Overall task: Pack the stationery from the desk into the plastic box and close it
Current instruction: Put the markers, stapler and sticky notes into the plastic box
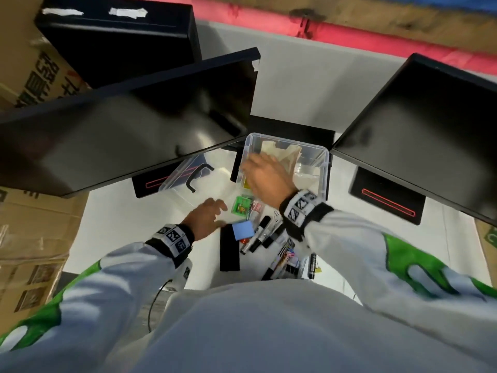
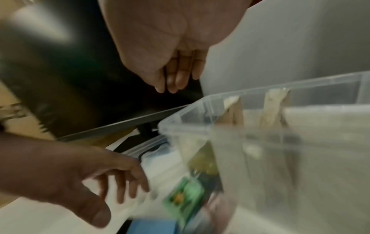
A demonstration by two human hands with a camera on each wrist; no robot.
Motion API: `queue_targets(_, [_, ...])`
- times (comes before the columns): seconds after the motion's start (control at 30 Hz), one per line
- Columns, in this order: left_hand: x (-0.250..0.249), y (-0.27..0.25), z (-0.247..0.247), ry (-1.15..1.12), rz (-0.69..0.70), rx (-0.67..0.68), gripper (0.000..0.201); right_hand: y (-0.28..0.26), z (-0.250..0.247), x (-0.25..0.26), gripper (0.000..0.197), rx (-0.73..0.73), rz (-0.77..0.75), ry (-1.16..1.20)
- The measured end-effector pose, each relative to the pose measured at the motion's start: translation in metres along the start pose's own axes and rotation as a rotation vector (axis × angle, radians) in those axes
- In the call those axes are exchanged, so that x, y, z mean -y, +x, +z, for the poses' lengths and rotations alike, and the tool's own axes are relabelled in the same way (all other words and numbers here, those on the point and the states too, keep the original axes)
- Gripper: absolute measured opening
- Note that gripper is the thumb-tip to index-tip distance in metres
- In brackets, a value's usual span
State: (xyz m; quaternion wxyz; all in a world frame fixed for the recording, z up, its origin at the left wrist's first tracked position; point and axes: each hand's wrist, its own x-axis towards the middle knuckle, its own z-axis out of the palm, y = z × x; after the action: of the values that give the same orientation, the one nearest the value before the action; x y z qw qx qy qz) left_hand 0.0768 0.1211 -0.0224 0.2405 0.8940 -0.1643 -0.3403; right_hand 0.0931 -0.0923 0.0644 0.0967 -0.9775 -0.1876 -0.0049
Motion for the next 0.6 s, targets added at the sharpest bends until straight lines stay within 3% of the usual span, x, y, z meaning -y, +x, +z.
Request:
queue_targets(0.07, [0.002, -0.007, 0.020, 0.176, -0.041, 0.182, 0.082, -0.029, 0.021, 0.018, 0.018, 0.058, -0.088, 0.121])
queue_targets(0.13, [-0.004, -0.011, 0.039, 0.318, -0.056, 0.188, 0.101, -0.050, 0.048, 0.031, 0.028, 0.294, -0.071, 0.171])
queue_targets(0.2, [-0.012, -0.011, 0.052, 0.381, -0.069, 0.114, 0.102, -0.065, 0.073, 0.034, 0.050, 0.523, 0.032, 0.185])
queue_targets(0.27, [-0.014, -0.008, 0.056, 0.383, -0.102, 0.075, 0.100, -0.074, 0.086, 0.032, 0.060, 0.586, 0.074, 0.153])
queue_targets(0.4, [-0.010, -0.005, 0.054, 0.344, -0.174, 0.076, 0.095, -0.088, 0.093, 0.022, 0.051, 0.536, 0.073, 0.099])
queue_targets(0.6, [-0.002, -0.007, 0.047, 0.113, -0.176, 0.048, 0.073, -0.107, 0.084, -0.001, 0.043, 0.433, 0.256, 0.328])
